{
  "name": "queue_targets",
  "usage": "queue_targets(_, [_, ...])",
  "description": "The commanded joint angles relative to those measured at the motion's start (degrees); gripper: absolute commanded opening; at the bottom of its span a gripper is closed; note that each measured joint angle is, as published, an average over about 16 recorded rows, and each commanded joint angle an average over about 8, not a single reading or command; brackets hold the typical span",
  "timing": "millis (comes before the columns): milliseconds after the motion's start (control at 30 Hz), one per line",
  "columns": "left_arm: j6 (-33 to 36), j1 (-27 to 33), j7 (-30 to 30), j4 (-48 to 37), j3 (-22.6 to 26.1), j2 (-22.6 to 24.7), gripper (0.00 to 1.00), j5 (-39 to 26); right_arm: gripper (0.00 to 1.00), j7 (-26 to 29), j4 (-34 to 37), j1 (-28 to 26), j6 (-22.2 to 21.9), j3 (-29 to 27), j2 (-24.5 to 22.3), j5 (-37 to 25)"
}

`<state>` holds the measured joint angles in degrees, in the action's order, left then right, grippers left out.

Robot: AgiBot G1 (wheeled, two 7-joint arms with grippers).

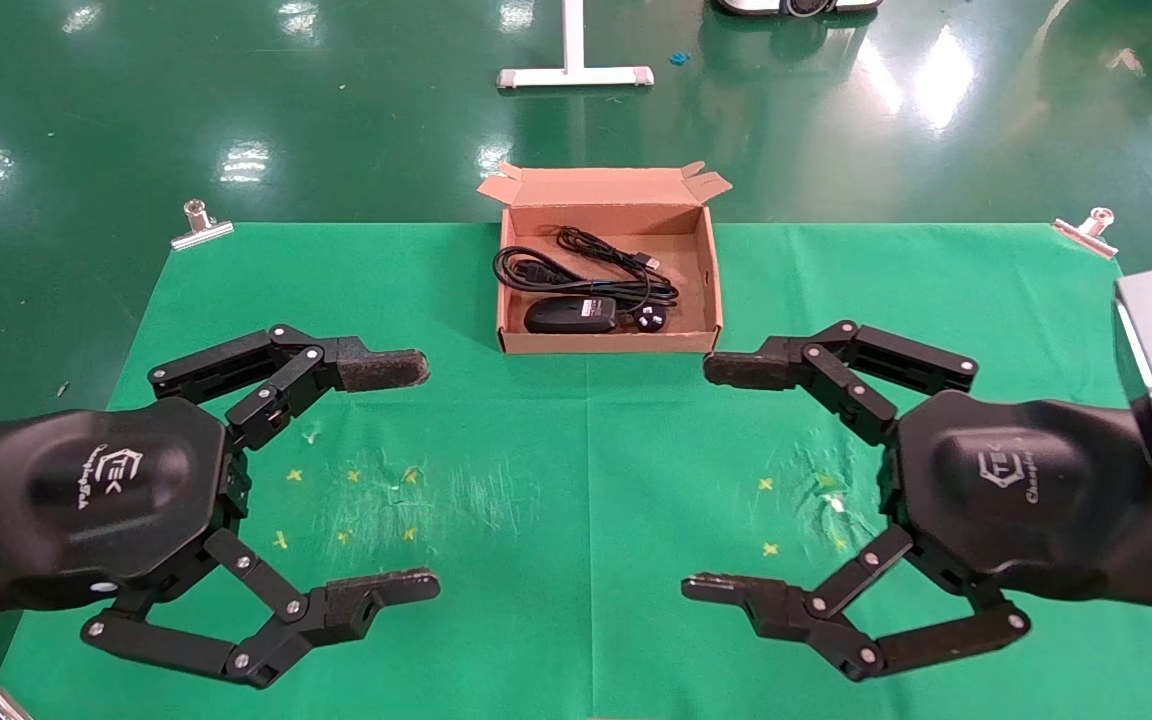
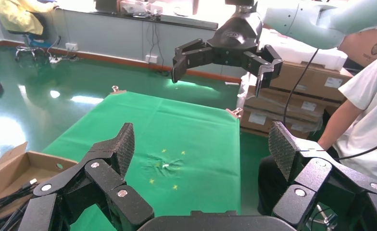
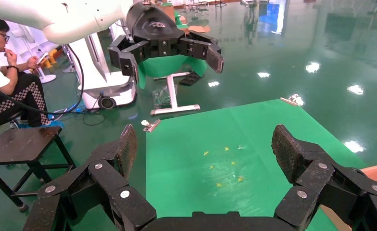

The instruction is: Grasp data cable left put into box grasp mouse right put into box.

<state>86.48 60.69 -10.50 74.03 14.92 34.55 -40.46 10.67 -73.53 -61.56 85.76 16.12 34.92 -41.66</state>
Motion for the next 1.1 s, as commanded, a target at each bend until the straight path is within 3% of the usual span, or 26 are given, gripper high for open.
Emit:
queue_targets(33, [-0.2, 0.2, -0.1, -0.1, 0.3, 0.1, 1.00, -0.3, 1.00, 0.0, 0.0, 0.0, 0.0, 0.0, 0.0, 0.0])
queue_targets(1100, [-0.9, 1.0, -0.3, -0.5, 1.2, 0.5, 1.00, -1.5, 1.00, 0.0, 0.0, 0.0, -0.1, 0.0, 0.1, -0.1])
